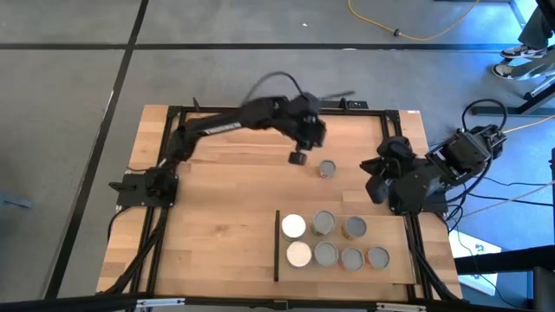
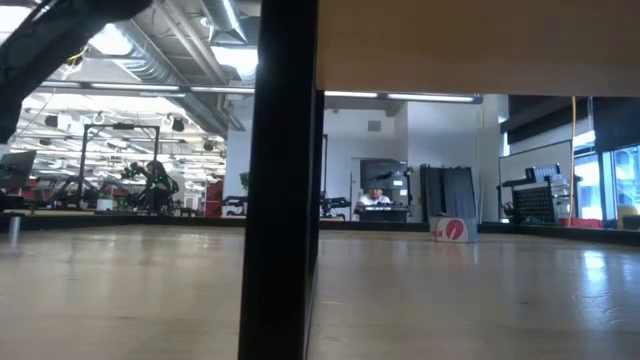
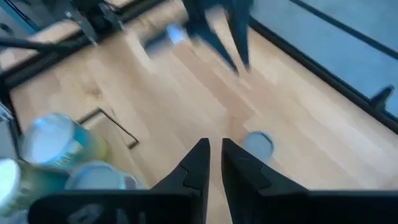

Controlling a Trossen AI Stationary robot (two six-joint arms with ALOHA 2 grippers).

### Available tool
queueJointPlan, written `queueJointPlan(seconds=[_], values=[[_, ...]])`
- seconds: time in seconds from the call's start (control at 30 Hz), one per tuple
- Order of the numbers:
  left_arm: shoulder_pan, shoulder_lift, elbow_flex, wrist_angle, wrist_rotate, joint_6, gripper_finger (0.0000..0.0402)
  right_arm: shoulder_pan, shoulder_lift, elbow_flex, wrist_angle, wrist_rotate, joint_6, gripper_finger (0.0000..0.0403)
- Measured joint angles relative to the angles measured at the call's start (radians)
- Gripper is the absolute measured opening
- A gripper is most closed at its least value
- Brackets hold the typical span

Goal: Pick and place cans onto a shelf
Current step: Put the tuna can on the shelf

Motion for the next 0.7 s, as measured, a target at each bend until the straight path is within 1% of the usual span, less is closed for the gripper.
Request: queueJointPlan(seconds=[0.17,0.3,0.4,0.47,0.53,0.63,0.7], values=[[0.034,-0.104,0.000,-0.040,0.018,-0.031,0.0047,-0.043,-0.080,-0.149,-0.002,-0.015,0.062,0.0044],[0.050,-0.173,0.000,-0.082,0.021,-0.045,0.0047,-0.118,-0.099,-0.255,0.003,-0.081,0.078,0.0044],[0.056,-0.206,0.000,-0.104,0.008,-0.051,0.0052,-0.188,-0.098,-0.333,0.018,-0.105,0.110,0.0044],[0.064,-0.224,-0.001,-0.125,0.002,-0.068,0.0056,-0.243,-0.097,-0.378,0.017,-0.113,0.185,0.0044],[0.068,-0.239,-0.001,-0.120,-0.008,-0.081,0.0058,-0.307,-0.096,-0.418,0.016,-0.144,0.248,0.0044],[0.080,-0.261,-0.001,-0.130,-0.033,-0.101,0.0061,-0.400,-0.096,-0.475,0.038,-0.230,0.252,0.0044],[0.080,-0.268,0.000,-0.125,-0.052,-0.103,0.0062,-0.457,-0.095,-0.518,0.070,-0.257,0.232,0.0044]])
